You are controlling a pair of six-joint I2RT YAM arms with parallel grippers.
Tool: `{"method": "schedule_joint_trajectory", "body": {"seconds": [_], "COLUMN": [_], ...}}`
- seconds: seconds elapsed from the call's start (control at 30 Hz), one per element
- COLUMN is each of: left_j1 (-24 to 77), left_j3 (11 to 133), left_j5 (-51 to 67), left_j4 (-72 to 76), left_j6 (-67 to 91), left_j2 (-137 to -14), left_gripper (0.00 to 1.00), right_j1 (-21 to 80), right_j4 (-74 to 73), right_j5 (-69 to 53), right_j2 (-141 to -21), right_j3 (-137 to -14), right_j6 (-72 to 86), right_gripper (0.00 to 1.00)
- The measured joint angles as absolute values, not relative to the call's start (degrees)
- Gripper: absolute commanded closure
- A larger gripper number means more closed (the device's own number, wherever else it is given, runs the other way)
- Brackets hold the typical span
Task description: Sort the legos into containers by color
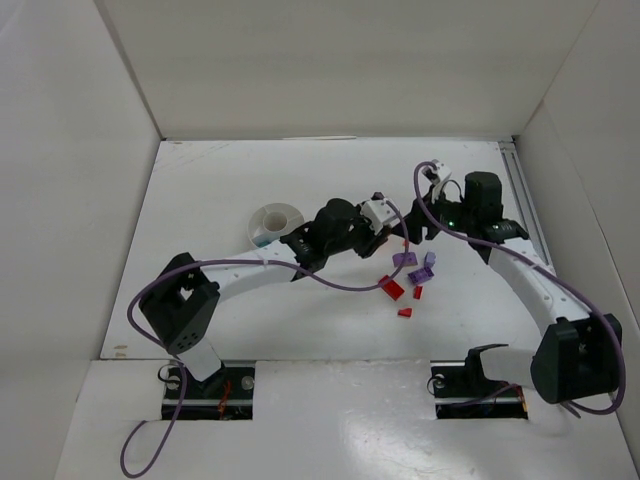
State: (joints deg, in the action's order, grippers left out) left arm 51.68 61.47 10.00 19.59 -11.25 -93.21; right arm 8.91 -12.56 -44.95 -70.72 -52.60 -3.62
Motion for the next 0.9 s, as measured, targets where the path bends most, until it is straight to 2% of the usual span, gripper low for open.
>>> {"method": "schedule_joint_trajectory", "body": {"seconds": [0.17, 0.27, 0.3, 0.33, 0.47, 0.53, 0.57, 0.7, 0.73, 0.87, 0.9], "left_j1": [51.7, 51.68, 51.68, 51.68, 51.77, 51.81, 51.81, 51.94, 52.05, 52.05, 52.07], "left_j3": [61.36, 61.17, 61.1, 61.08, 60.86, 60.66, 60.6, 60.34, 60.34, 60.34, 60.31], "left_j5": [9.45, 9.04, 8.93, 8.8, 7.9, 7.25, 6.92, 5.61, 5.28, 4.4, 4.25], "left_j4": [20.56, 20.64, 20.73, 20.75, 21.39, 21.74, 21.93, 23.11, 23.35, 24.47, 24.69], "left_j6": [-11.25, -11.27, -11.27, -11.25, -11.03, -10.98, -10.85, -10.46, -10.37, -9.82, -9.43], "left_j2": [-93.06, -93.01, -93.01, -93.01, -93.01, -92.97, -92.95, -92.92, -92.92, -92.9, -92.82], "left_gripper": [0.72, 0.72, 0.72, 0.72, 0.72, 0.72, 0.71, 0.69, 0.67, 0.47, 0.37], "right_j1": [11.09, 11.92, 12.19, 12.43, 12.84, 12.95, 12.95, 13.26, 13.26, 13.26, 13.26], "right_j4": [-12.01, -11.35, -11.25, -11.11, -10.5, -10.09, -9.8, -8.99, -8.93, -8.54, -8.51], "right_j5": [-44.49, -44.01, -43.88, -43.81, -43.97, -43.97, -43.99, -43.92, -43.92, -43.9, -43.83], "right_j2": [-72.75, -73.23, -73.32, -73.41, -73.71, -73.73, -73.76, -73.76, -73.76, -73.54, -73.38], "right_j3": [-52.84, -52.95, -52.97, -52.99, -53.12, -53.12, -53.12, -53.3, -53.43, -53.67, -53.67], "right_j6": [-2.9, -2.55, -2.31, -2.15, -1.23, -0.89, -0.56, -0.38, -0.4, -0.89, -1.17], "right_gripper": [0.41, 0.49, 0.52, 0.59, 0.72, 0.85, 1.0, 1.0, 1.0, 1.0, 1.0]}}
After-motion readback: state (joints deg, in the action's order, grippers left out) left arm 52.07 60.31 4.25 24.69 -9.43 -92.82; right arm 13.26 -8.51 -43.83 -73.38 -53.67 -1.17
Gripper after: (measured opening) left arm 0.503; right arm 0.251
